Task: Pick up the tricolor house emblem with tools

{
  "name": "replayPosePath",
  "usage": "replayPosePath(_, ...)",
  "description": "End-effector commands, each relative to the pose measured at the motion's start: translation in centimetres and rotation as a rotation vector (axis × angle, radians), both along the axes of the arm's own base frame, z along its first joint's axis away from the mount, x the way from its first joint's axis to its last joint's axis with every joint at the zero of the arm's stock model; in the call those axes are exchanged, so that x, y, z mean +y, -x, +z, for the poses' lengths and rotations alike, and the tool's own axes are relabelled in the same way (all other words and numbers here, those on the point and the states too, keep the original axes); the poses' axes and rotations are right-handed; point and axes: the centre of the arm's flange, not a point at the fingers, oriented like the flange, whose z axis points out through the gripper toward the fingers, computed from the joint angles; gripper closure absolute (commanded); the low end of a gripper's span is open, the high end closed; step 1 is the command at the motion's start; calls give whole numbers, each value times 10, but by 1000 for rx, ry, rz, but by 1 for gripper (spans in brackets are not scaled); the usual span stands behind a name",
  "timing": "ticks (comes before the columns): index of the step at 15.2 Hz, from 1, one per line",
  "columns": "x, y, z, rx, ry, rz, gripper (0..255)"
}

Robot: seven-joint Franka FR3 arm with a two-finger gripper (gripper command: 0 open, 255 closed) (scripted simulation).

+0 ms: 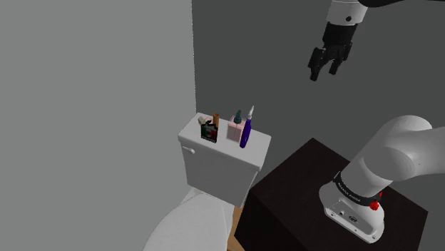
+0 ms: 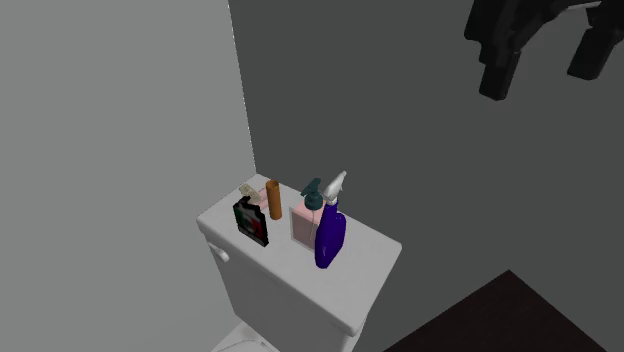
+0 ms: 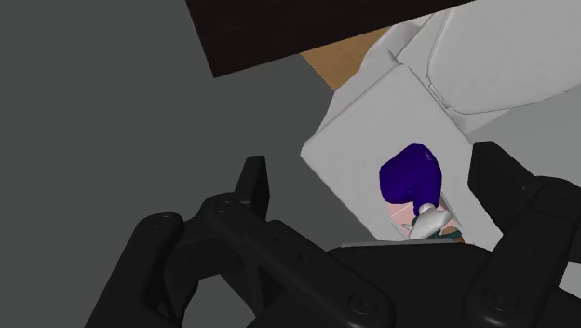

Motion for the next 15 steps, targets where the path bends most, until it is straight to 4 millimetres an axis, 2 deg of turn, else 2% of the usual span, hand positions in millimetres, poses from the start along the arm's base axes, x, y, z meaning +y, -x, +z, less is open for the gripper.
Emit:
replayPosePath(1, 0, 0, 0, 0, 0, 0, 0)
replayPosePath(15, 25, -90, -142, -136, -44, 234, 0)
